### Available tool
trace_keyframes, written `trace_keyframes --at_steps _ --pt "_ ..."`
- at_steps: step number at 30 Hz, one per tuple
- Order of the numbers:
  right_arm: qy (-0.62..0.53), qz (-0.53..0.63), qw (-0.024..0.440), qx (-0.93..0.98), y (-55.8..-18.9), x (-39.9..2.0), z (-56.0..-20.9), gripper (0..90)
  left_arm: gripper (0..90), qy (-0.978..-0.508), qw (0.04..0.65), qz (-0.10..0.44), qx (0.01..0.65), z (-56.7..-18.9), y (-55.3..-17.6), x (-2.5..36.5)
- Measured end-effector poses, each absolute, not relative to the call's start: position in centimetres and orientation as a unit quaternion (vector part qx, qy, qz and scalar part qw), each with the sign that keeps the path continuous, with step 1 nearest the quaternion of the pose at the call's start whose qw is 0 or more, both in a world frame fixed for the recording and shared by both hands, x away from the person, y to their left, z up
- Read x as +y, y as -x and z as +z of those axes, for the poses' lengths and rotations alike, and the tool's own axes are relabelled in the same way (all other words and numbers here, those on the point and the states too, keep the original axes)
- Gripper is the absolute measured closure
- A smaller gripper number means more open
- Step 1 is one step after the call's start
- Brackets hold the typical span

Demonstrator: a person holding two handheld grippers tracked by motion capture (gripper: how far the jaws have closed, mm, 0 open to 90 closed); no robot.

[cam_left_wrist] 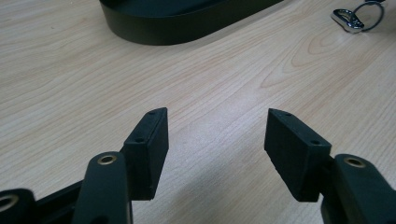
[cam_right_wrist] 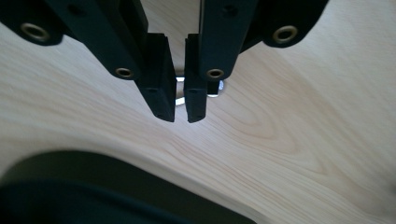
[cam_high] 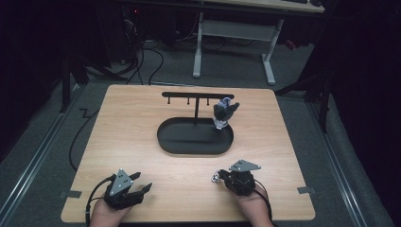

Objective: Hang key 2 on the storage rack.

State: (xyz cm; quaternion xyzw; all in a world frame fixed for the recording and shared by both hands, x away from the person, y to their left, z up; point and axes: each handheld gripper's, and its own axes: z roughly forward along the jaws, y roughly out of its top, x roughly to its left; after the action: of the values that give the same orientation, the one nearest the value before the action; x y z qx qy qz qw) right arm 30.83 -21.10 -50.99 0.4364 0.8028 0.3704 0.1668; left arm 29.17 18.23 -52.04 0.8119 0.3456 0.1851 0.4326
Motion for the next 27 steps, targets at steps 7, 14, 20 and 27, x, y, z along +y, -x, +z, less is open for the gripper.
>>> trace_keyframes --at_steps 7,14,20,27 --pt "-0.401 0.384 0.170 0.814 -30.2 -18.7 -50.6 69.6 40.5 -0.813 0.430 0.187 0.345 -52.1 -28.9 18.3" --pt "-0.414 0.354 0.174 0.820 -30.5 -18.7 -51.5 63.5 40.5 -0.811 0.431 0.187 0.349 -52.1 -28.9 18.5" --pt "-0.425 0.339 0.174 0.821 -30.0 -20.0 -51.7 74.8 40.4 -0.811 0.431 0.187 0.349 -52.0 -28.9 18.6" --pt "-0.463 0.344 0.182 0.796 -30.2 -22.9 -51.4 79.1 40.4 -0.810 0.433 0.188 0.348 -52.0 -29.0 18.6"
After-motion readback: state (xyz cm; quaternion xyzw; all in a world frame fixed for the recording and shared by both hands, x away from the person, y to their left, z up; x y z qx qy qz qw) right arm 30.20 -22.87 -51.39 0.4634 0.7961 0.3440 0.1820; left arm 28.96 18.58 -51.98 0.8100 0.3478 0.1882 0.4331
